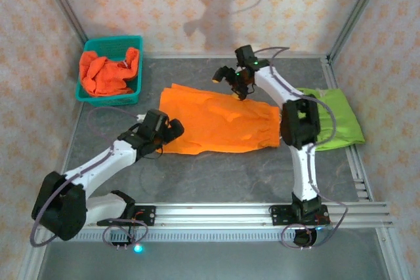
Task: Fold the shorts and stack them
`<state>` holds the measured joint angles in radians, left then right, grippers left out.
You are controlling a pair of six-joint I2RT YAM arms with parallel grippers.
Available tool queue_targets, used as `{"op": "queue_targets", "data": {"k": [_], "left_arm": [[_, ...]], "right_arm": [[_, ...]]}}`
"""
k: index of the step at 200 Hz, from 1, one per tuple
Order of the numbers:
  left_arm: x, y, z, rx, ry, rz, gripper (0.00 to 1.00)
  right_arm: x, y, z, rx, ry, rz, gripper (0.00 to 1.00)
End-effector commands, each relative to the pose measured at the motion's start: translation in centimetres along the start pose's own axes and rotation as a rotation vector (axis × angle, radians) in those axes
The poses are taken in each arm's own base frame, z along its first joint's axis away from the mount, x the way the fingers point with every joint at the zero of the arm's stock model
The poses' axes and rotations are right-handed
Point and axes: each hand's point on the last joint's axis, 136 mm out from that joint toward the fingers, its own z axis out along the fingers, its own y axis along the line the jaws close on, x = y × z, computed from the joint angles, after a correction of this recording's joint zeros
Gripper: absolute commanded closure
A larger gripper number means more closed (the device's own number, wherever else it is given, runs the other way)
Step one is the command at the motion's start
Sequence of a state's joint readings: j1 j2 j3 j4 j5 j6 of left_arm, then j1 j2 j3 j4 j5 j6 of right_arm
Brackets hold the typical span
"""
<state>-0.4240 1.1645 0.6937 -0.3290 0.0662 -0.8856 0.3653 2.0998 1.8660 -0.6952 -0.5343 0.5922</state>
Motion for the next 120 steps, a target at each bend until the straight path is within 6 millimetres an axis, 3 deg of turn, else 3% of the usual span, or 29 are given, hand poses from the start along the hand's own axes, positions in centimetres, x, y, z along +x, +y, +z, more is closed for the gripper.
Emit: {"op": "queue_targets", "data": {"k": [1,26,51,84,120], "left_arm": [[-1.8,-1.6,-2.7,0.039,-0.057,0.067,0.00],[-2.1,-3.3,-4.4,0.114,-0.054,0.116,0.00],[-1.5,-4.3,-5.5,0.176,-0.023,0.188,0.00],[-1.0,-5.3,-6.2,0.272,-0.022,0.211,0.00],[-0.8,-5.0,-6.4,0.271,-0.024,0.215,0.00]], "right_arm": [[1.2,-2.4,-9.5,0.145,-0.147,-0.170,0.00],[3.9,-10.2,-12.2,0.323,-0.165,-0.139,0.00],[5.8,-16.8,-12.6,0.404,-0.146,-0.047,0.00],[6.3,-20.3,-11.1,0.446,-0.099,-0.025,0.00],[6.1,-22.3,-8.7,0.477,-0.023,0.008,0.11]]}}
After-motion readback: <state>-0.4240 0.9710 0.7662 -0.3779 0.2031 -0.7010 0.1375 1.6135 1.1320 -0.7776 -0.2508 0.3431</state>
